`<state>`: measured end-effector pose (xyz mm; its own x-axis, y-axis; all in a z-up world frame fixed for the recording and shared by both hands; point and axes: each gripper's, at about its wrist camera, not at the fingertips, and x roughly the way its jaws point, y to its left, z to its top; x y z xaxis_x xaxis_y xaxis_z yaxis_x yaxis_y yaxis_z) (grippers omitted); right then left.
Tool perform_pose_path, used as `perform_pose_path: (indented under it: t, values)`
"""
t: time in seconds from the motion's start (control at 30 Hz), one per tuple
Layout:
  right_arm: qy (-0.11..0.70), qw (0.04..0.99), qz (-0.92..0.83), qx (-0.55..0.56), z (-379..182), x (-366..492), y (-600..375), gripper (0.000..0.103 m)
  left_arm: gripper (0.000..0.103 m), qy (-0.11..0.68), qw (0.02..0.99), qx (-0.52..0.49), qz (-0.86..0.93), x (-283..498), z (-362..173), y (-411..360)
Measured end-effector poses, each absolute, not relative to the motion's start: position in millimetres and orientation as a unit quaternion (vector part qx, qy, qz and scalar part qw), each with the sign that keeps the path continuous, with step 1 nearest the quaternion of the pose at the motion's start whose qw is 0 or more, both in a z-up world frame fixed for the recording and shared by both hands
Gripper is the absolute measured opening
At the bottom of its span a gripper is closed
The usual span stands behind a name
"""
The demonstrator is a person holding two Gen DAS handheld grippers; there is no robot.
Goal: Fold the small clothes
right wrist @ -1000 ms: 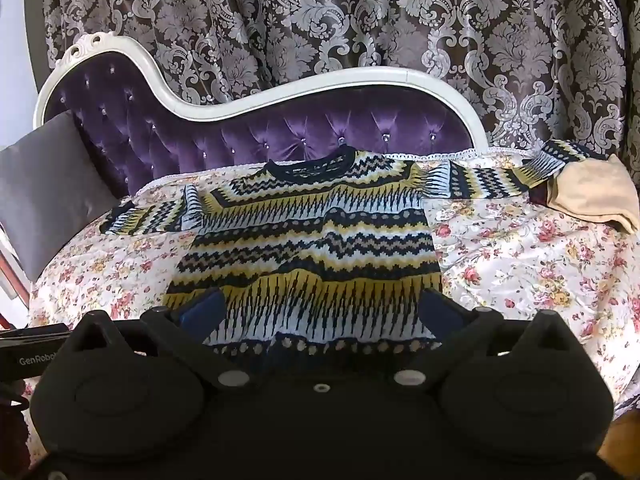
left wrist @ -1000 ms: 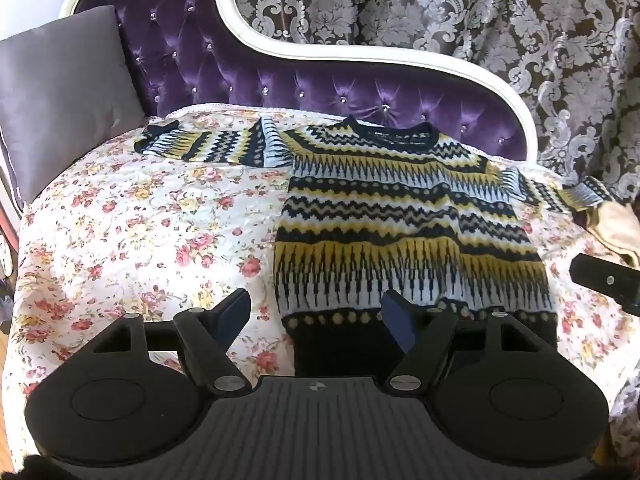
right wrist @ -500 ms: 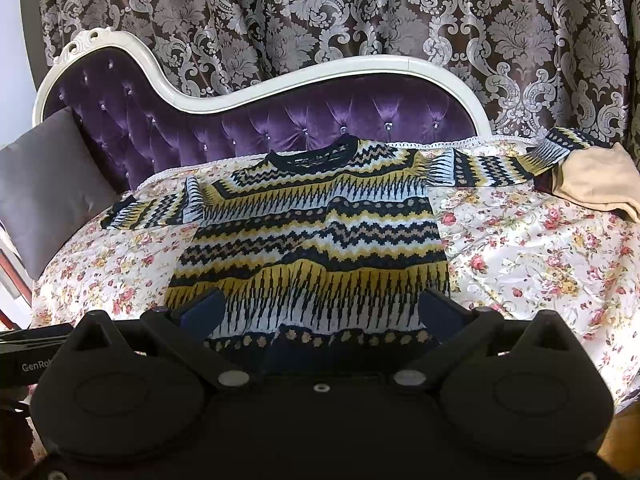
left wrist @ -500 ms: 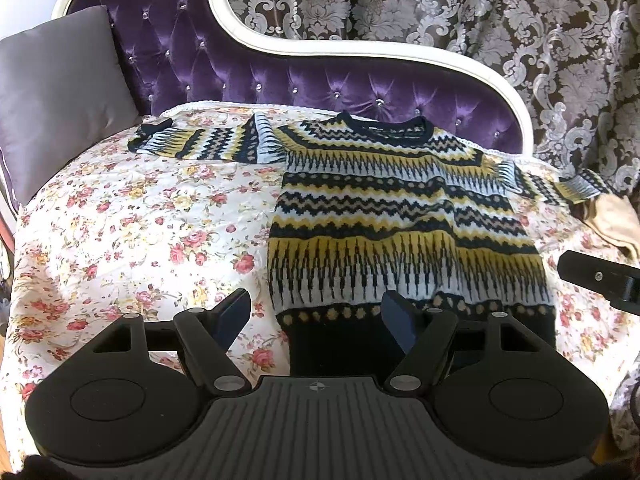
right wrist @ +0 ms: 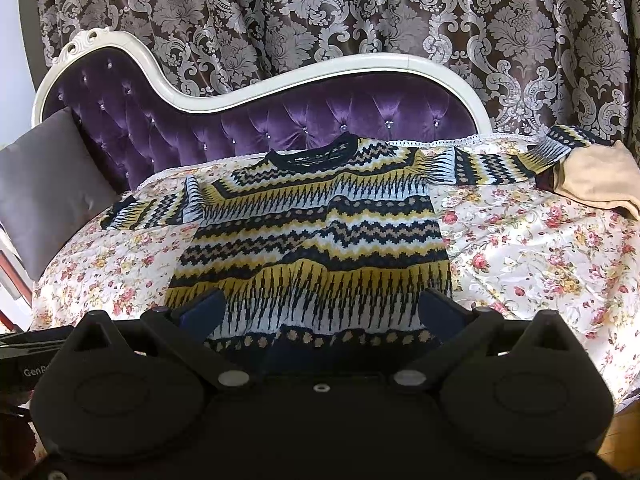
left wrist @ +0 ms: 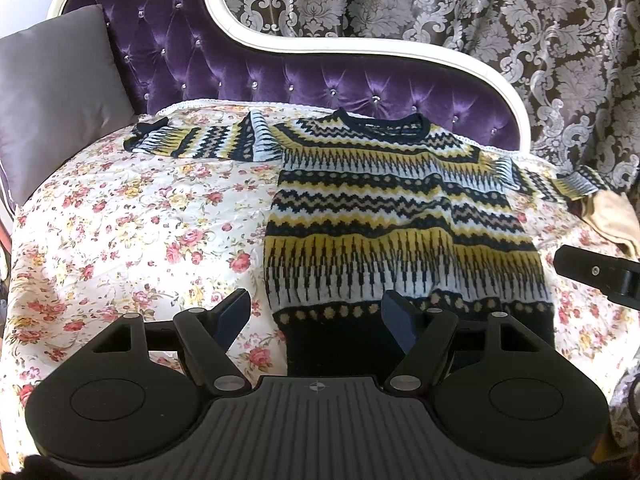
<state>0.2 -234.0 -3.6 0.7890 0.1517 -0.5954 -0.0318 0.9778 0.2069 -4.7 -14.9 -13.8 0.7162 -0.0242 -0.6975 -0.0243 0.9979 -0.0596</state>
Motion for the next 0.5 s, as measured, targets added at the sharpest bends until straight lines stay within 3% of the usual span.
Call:
perform_pose_path:
  t: [0.5]
  values:
    - [0.326, 0.939, 0.051, 0.096, -6.2, 3.5, -230.8, 0.102, 0.071, 0.384, 0.923, -0.029, -0.008, -1.0, -16.4, -16.0]
